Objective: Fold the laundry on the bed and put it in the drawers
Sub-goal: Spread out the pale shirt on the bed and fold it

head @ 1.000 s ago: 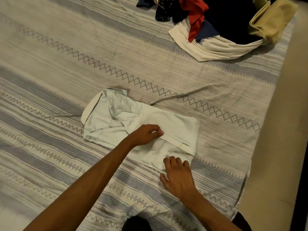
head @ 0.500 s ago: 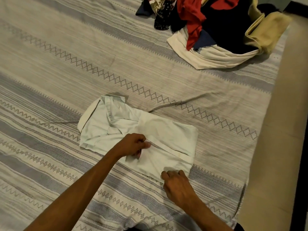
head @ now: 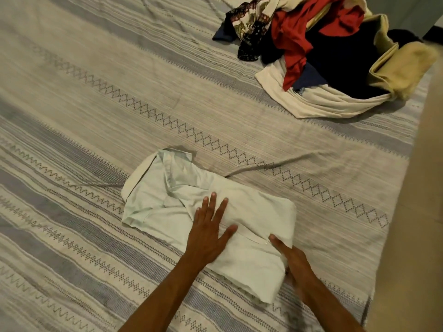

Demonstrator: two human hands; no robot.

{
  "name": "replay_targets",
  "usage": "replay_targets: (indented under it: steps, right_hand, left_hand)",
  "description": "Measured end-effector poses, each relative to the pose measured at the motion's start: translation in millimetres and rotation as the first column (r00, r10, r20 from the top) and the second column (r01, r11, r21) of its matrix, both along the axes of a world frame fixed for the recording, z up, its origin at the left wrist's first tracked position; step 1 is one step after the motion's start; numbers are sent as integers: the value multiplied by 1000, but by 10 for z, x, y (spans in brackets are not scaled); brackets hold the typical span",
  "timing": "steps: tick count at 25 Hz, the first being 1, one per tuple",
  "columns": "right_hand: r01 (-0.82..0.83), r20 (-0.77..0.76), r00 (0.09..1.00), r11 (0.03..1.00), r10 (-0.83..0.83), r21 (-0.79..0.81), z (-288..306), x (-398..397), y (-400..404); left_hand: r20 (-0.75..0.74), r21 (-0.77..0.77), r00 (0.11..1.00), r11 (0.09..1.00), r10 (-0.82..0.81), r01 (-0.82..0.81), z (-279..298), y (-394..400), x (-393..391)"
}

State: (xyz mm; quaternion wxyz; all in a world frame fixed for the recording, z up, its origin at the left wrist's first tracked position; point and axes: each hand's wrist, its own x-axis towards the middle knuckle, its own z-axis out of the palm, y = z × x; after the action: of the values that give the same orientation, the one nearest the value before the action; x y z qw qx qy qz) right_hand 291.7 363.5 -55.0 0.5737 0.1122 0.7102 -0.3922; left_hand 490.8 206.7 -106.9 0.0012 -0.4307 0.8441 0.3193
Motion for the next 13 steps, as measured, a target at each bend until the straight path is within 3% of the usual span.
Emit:
replay_targets:
  steps: [3,6,9,13]
  right_hand:
    - [-74,-111,991,997,72,-21,126,-20,-23]
    - [-67,-241,968,998,63,-10,300,-14,50]
    - [-79,-386,919,996,86,35,626,-92,81]
    - [-283,-478,838,959,263,32,1172,-68,-335]
  left_hand:
    - [-62,-2,993,995,98,-99,-54,6,-101]
    - [-110,4,991,998,70,-70,-60,102,-124]
    - [-196,116,976,991,94,-73,3,194,-230]
    - [-299,345,911,922,284,-175,117,114,-233]
